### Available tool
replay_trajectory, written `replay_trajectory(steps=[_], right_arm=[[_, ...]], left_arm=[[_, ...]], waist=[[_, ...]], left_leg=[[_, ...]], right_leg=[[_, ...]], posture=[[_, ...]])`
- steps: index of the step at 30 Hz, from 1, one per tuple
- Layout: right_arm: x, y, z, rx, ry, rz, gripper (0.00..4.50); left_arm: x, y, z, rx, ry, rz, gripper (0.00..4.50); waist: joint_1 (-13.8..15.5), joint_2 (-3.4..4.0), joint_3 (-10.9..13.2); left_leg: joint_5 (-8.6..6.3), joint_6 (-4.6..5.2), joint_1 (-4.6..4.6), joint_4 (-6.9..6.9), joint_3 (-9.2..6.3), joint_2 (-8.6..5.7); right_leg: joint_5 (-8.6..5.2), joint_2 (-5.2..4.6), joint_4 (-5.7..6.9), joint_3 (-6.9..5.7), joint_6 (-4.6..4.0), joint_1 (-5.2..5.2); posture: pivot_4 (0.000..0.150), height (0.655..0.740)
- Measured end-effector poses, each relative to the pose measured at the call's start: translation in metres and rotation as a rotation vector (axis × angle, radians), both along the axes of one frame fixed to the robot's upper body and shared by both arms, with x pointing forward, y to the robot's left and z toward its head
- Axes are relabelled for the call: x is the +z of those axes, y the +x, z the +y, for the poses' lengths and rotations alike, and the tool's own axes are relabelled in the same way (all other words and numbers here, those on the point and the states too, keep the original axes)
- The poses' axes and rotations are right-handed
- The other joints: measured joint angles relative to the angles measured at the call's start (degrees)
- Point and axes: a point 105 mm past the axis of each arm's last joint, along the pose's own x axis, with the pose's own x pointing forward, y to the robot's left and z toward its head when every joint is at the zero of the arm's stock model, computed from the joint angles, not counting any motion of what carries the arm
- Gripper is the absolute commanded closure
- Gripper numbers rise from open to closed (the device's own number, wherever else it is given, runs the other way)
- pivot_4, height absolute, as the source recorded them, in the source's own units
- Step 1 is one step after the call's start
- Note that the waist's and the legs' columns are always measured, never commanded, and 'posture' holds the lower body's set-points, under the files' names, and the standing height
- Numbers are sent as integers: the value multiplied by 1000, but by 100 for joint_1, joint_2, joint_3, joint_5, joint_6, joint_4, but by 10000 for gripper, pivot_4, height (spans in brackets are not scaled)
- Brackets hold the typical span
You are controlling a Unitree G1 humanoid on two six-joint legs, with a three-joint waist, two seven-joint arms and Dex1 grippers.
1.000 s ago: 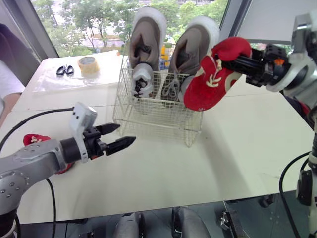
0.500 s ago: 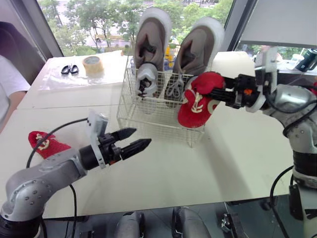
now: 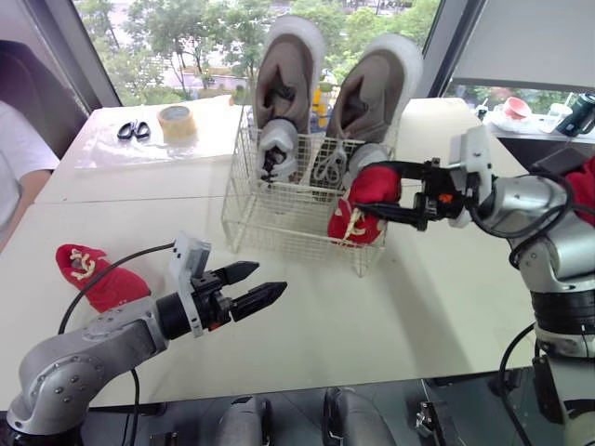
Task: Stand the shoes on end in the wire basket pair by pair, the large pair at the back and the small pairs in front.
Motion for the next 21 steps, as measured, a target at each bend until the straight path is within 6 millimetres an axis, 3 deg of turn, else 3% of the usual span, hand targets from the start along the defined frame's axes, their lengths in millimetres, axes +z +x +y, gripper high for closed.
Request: replay_trajectory(steps=[7, 10, 13, 15, 17, 21], right_arm=[[9, -2, -2, -12, 47, 29, 480], [49, -15, 1, 36, 171, 28, 480], [97, -43, 7, 145, 270, -8, 480], [113, -58, 15, 219, 285, -14, 480], [110, -65, 23, 263, 246, 21, 480], [80, -71, 35, 330, 43, 183, 480]], left_arm=[[0, 3, 8, 13, 18, 8, 0], [8, 4, 19, 24, 5, 12, 0], [18, 3, 29, 24, 3, 7, 0], [29, 9, 37, 71, -14, -3, 0], [45, 21, 50, 166, -14, -46, 0], [83, 58, 95, 534, 50, -123, 0]], waist=[[-2, 1, 0], [-8, 1, 0], [-9, 2, 0], [-4, 1, -1], [8, -4, -4], [4, -6, -3]], left_leg=[[1, -2, 4, 0, 1, 2], [1, -2, 3, 0, 0, 9], [0, -2, 6, -2, -4, 12], [0, -2, 8, -2, -6, 13], [0, -2, 9, -1, -10, 12], [0, 1, 9, 0, -9, 2]], right_leg=[[2, 6, 4, 1, -3, -2], [3, 5, 8, 2, -3, -6], [0, 6, 7, 1, -7, -4], [-8, 5, 7, 1, -21, 1], [-5, 3, 5, -1, -24, 7], [5, -9, 7, 0, -7, 6]], posture=[[1500, 7400], [1500, 7400], [1500, 7400], [1500, 7400], [1500, 7400], [1500, 7400]])
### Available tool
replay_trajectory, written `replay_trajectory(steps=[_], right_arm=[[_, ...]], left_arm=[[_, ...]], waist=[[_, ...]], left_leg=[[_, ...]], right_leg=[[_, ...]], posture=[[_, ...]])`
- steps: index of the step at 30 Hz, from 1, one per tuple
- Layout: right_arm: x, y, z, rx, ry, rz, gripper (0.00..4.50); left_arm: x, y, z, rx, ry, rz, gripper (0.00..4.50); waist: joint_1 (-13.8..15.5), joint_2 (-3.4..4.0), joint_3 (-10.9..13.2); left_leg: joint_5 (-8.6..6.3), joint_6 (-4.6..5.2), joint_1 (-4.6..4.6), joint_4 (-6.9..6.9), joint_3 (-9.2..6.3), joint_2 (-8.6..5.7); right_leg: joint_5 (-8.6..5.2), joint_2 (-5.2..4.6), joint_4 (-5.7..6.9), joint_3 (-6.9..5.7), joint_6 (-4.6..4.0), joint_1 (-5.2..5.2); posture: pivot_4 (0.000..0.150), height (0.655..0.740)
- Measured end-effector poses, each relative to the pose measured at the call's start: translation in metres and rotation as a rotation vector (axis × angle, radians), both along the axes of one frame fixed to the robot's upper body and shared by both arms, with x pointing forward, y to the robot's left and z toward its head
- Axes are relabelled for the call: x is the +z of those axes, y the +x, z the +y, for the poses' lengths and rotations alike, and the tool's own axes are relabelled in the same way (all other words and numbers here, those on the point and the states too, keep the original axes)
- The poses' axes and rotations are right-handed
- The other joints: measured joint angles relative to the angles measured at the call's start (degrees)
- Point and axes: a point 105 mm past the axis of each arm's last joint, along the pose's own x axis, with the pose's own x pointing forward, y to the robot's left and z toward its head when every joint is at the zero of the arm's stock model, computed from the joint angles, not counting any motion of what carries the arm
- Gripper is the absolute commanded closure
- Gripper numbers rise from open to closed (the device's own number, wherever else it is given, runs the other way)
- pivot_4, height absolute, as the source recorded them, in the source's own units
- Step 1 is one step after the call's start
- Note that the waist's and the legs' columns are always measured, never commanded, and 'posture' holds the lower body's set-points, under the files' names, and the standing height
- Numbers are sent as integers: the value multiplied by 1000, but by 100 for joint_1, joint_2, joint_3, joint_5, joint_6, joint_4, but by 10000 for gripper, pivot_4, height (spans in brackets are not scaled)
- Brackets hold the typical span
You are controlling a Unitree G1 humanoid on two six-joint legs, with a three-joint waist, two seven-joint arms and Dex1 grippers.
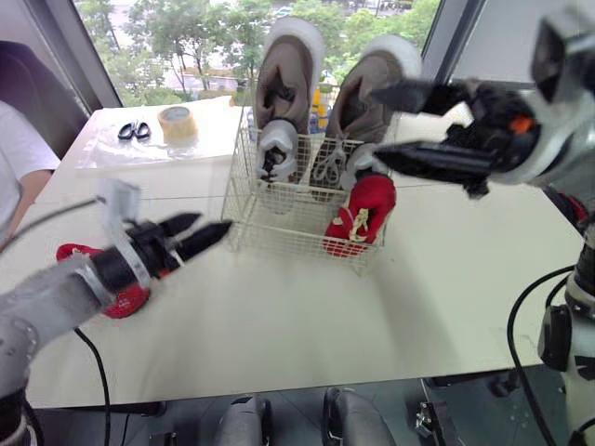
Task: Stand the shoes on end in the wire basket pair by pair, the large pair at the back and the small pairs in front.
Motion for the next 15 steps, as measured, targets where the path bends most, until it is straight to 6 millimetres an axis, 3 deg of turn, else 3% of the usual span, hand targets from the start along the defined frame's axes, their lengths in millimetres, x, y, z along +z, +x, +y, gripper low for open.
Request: replay_trajectory(steps=[3, 6, 8, 10, 15], right_arm=[[-17, -13, 3, 118, -130, 52, 480], [-30, -13, 1, 184, -225, 57, 480], [-36, -5, -2, 196, -266, 51, 480], [-40, 1, -6, 199, -295, 39, 480], [-43, 9, -7, 212, -321, 8, 480]], left_arm=[[15, 14, 40, 253, 19, 37, 0], [4, 17, 85, 534, 71, 185, 0], [-5, 7, 118, 774, 86, 313, 0], [-7, -9, 139, 966, 46, 411, 0], [-17, -27, 140, 1118, -174, 516, 0]], waist=[[-33, 0, 0], [-64, 0, 0], [-78, -4, 3], [-68, -5, 3], [16, -7, 1]], left_leg=[[-3, 5, 1, -2, 9, 1], [-3, 5, 2, -3, 12, 4], [-3, 3, 2, -3, 10, 6], [1, -7, 2, -3, 10, 5], [20, -45, 5, -3, 7, -10]], right_leg=[[2, -1, 1, 0, 6, -5], [2, -1, 3, 1, 7, -10], [2, -6, 8, 2, 8, -13], [2, -16, 12, 6, 8, -14], [2, -47, 21, 1, 1, -8]], posture=[[1500, 7400], [1500, 7400], [1500, 7400], [1500, 7400], [1500, 7400]])
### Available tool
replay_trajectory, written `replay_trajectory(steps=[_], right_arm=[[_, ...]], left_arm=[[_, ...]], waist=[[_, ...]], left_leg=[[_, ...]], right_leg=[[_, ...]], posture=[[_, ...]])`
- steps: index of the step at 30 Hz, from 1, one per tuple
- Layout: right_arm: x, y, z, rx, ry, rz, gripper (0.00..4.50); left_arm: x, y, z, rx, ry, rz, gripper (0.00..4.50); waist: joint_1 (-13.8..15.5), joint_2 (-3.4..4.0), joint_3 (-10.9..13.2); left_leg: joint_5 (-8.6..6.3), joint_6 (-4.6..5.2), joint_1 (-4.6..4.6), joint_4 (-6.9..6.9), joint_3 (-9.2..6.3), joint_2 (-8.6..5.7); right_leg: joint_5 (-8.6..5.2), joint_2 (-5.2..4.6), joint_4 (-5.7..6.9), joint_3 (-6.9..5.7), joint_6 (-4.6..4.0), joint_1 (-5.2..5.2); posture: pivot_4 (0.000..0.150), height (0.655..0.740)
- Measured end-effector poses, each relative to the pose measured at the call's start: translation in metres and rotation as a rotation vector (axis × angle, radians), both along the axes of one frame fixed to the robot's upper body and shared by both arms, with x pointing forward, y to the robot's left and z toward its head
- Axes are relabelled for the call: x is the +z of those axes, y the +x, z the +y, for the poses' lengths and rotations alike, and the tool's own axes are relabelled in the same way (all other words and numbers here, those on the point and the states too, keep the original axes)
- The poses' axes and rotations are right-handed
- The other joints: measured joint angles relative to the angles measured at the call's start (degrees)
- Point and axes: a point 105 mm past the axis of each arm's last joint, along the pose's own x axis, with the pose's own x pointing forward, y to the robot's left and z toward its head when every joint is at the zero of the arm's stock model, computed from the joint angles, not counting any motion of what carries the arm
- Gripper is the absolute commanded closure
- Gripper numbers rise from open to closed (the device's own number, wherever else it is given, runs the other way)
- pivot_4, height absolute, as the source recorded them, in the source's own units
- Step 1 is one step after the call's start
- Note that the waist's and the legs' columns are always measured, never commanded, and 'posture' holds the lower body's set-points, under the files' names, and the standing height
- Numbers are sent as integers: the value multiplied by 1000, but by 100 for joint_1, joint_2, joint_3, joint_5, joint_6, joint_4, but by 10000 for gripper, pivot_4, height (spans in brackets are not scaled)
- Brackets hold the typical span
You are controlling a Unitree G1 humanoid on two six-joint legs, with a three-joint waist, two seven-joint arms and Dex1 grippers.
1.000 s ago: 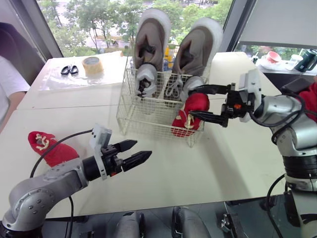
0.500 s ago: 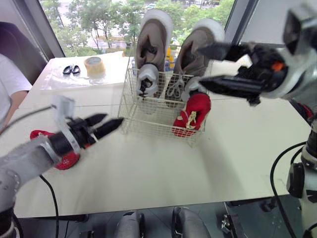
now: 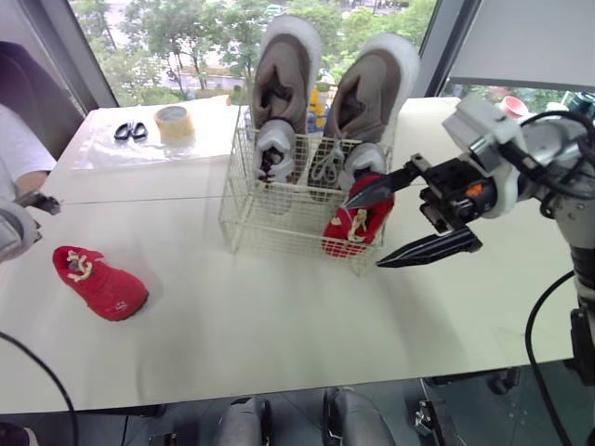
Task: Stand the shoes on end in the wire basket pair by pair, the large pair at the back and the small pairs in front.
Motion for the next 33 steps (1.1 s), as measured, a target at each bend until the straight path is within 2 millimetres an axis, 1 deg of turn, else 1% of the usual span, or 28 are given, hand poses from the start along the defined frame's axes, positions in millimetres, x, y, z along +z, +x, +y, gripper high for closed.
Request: replay_trajectory(steps=[2, 8, 13, 16, 19, 22, 25, 26, 27, 31, 33], right_arm=[[-1, 1, 1, 10, -3, -3, 480], [-4, 2, -1, 4, -18, 0, 480], [-7, -5, 0, 3, -27, 15, 480], [-6, -12, -2, -1, -29, 27, 480], [-2, -20, -2, -4, -20, 19, 0], [-5, -24, -1, -3, -19, 34, 0], [-7, -25, -1, -17, -25, 43, 0], [-7, -26, -2, -24, -25, 41, 0], [-6, -26, -3, -28, -22, 40, 0], [-7, -26, -3, -43, -21, 44, 0], [-8, -25, -3, -46, -21, 47, 0]], left_arm=[[-14, -2, -5, 12, -55, 24, 0], [-51, -16, 5, 42, -96, 151, 0], [-70, -15, 8, 15, -146, 191, 0], [-83, -12, 8, -6, -181, 216, 0], [-96, -4, 8, -31, -211, 233, 8078], [-99, 3, 9, -55, -212, 221, 22039], [-99, 5, 10, -66, -208, 217, 37686], [-100, 4, 11, -63, -201, 221, 41766], [-100, 3, 12, -59, -192, 227, 44816], [-100, 1, 15, -57, -173, 231, 44816], [-95, 2, 16, -59, -143, 222, 44816]], waist=[[8, -9, -3], [-29, -11, -4], [0, -11, -4], [-6, -11, -4], [-12, -11, -5], [-15, -11, -5], [-30, -11, -5], [-41, -10, -5], [-46, -9, -5], [-31, -9, -5], [-26, -12, -4]], left_leg=[[4, -6, 0, 1, -1, -5], [6, -9, 5, -1, 2, 0], [7, -12, 12, 1, 0, -3], [-5, 9, 14, 1, 0, -5], [-6, 11, 17, 1, 1, -4], [-7, 14, 22, 1, 1, -3], [-7, 14, 23, 1, 2, -1], [-7, 14, 24, 0, 2, 0], [-7, 14, 24, -2, 2, 2], [-6, 12, 25, -1, -1, 5], [-6, 12, 22, -1, -1, 5]], right_leg=[[-1, -1, 1, -2, -6, 3], [-9, 7, 11, -2, -19, -4], [-11, 4, 33, -7, -22, -3], [-11, -1, 37, -6, -22, -4], [-11, 3, 41, -7, -22, -6], [-11, 11, 48, -6, -22, -4], [-11, 5, 50, -4, -21, -6], [-11, 6, 51, -4, -21, -7], [-11, 6, 53, -4, -21, -8], [-12, 9, 56, -5, -24, -8], [-12, 8, 54, -5, -24, -10]], posture=[[1500, 7400], [1500, 7400], [1500, 7400], [1500, 7400], [1500, 7400], [1500, 7400], [1500, 7400], [1500, 7400], [1500, 7400], [1500, 7400], [1500, 7400]])
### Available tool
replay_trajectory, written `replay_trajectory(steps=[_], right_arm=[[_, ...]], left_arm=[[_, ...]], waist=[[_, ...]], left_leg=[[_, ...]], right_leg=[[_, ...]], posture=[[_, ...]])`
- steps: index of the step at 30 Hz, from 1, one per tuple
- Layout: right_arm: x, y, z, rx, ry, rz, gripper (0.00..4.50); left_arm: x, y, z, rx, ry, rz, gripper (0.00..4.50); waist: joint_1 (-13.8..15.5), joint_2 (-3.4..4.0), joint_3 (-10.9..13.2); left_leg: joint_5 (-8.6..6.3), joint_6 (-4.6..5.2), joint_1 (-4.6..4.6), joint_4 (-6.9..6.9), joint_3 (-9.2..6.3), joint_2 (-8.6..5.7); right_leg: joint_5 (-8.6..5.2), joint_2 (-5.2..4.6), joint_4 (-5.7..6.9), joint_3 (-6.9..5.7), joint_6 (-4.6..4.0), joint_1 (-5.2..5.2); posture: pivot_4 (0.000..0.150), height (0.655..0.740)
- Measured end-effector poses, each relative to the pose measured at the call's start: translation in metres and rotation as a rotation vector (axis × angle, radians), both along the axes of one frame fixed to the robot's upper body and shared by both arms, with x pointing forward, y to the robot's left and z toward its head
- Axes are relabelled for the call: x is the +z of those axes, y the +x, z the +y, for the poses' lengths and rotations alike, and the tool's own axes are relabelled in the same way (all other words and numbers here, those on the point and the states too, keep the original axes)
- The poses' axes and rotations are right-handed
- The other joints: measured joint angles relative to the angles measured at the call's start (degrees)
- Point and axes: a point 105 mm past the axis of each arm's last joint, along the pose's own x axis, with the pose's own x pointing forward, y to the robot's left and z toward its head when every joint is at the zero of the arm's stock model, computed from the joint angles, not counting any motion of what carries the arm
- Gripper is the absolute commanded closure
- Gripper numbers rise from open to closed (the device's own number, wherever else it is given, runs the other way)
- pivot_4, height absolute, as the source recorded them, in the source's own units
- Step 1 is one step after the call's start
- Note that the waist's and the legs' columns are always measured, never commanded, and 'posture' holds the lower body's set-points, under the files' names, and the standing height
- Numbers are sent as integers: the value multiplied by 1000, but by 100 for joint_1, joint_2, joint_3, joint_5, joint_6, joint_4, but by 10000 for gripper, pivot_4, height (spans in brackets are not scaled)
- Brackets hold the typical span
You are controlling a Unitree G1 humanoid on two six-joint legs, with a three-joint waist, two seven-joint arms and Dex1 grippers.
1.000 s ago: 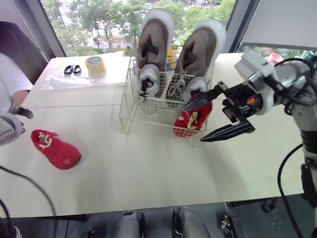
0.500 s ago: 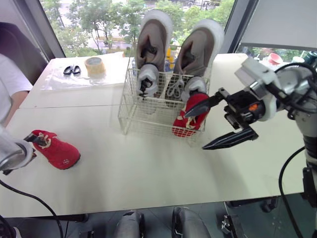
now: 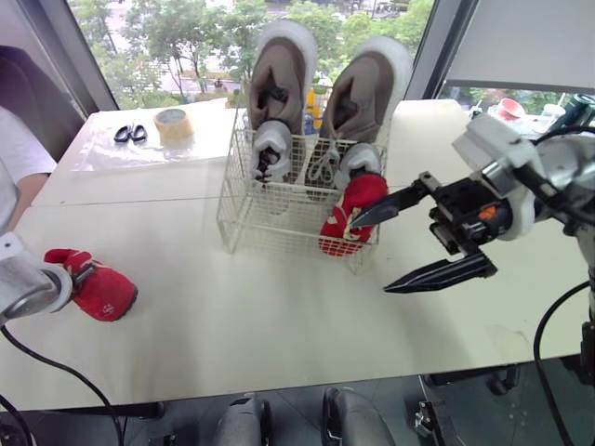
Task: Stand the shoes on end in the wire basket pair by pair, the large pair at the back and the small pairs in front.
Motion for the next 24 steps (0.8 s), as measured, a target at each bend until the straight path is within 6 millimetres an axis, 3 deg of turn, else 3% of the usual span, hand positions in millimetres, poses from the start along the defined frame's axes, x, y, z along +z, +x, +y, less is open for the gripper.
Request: replay_trajectory(steps=[1, 4, 8, 10, 12, 14, 17, 24], right_arm=[[0, 0, 0, -1, 0, -1, 0], [0, 2, 0, -5, 6, -2, 0], [2, 8, -1, -28, 22, 1, 0], [3, 13, -2, -52, 30, -1, 0], [6, 16, -2, -68, 36, -10, 0], [6, 19, -4, -94, 39, -5, 0], [5, 23, -6, -135, 38, 3, 0], [8, 30, -8, -226, 64, 17, 0]], left_arm=[[5, 1, 1, -4, 24, -11, 44816], [48, 14, 1, -56, 158, -138, 44816], [150, 33, -20, -176, 424, -545, 44816], [197, 36, -58, -336, 465, -833, 44816], [223, 29, -114, -580, 456, -1082, 44816], [223, 24, -150, -731, 424, -1193, 44816], [203, 28, -189, -896, 360, -1228, 44816], [165, 44, -244, -1122, 394, -1281, 44816]], waist=[[2, -3, 2], [30, -22, 5], [29, -25, 4], [29, -24, 4], [19, -26, 3], [5, -22, 1], [3, -25, 3], [30, -25, 3]], left_leg=[[0, 0, -2, 0, 0, 0], [0, -1, -7, 2, -3, -2], [-1, -1, -12, 3, 9, -11], [0, -2, -13, 3, 15, -13], [6, -11, -13, 3, 18, -16], [6, -9, -8, 3, 26, -18], [11, -14, -8, 5, 27, -15], [4, 2, -6, 10, 22, -9]], right_leg=[[0, 0, -1, 0, 0, -2], [0, 0, -3, -6, 0, -1], [-1, 2, -22, -7, -2, 2], [0, 1, -27, -6, -1, 5], [6, -2, -29, -3, 10, 7], [12, 0, -28, 4, 24, 7], [13, 22, -22, 6, 24, 5], [11, 45, -13, 4, 21, 10]], posture=[[1500, 7400], [1500, 7400], [1500, 7400], [1500, 7400], [1500, 7400], [1500, 7400], [1500, 7400], [1500, 7400]])
